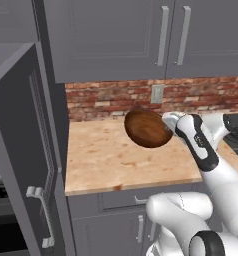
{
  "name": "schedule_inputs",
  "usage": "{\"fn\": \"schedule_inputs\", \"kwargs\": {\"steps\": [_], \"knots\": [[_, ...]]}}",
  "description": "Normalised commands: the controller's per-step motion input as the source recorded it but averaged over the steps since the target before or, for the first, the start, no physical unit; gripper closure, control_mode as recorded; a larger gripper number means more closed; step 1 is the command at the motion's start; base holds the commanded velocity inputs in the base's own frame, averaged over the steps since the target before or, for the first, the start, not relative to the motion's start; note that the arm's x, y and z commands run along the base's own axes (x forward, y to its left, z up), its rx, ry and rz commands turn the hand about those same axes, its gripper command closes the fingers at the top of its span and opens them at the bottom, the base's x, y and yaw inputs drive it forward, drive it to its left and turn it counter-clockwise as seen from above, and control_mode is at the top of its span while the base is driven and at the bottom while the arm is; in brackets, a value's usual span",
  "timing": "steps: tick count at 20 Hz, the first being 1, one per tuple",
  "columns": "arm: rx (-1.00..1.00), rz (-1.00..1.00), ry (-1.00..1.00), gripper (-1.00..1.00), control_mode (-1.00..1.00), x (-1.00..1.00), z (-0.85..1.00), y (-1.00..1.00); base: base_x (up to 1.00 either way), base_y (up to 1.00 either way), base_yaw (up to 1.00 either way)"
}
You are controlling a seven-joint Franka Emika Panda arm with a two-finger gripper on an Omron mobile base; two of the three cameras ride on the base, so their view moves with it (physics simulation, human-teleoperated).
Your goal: Pick up the bowls on the counter and stack them on top of one another in the open cabinet. Place the smaller bowl on top of the larger bowl.
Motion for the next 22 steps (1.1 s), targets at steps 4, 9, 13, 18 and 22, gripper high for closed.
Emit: {"fn": "schedule_inputs", "kwargs": {"steps": [4, 9, 13, 18, 22], "knots": [[0.01, 0.03, 0.04, 1.00, -1.00, -0.35, 0.26, -0.04, 0.00, 0.00, 0.00], [0.00, 0.03, 0.02, 1.00, -1.00, -0.35, 0.21, -0.02, 0.00, 0.00, 0.00], [0.00, 0.02, 0.01, 1.00, 1.00, -0.28, 0.11, 0.00, -0.09, 0.00, 0.01], [0.00, 0.00, 0.00, 1.00, 1.00, 0.00, 0.00, 0.00, -0.40, 0.00, 0.02], [0.00, 0.00, 0.00, 1.00, 1.00, 0.00, 0.00, 0.00, -0.48, 0.00, 0.01]]}}
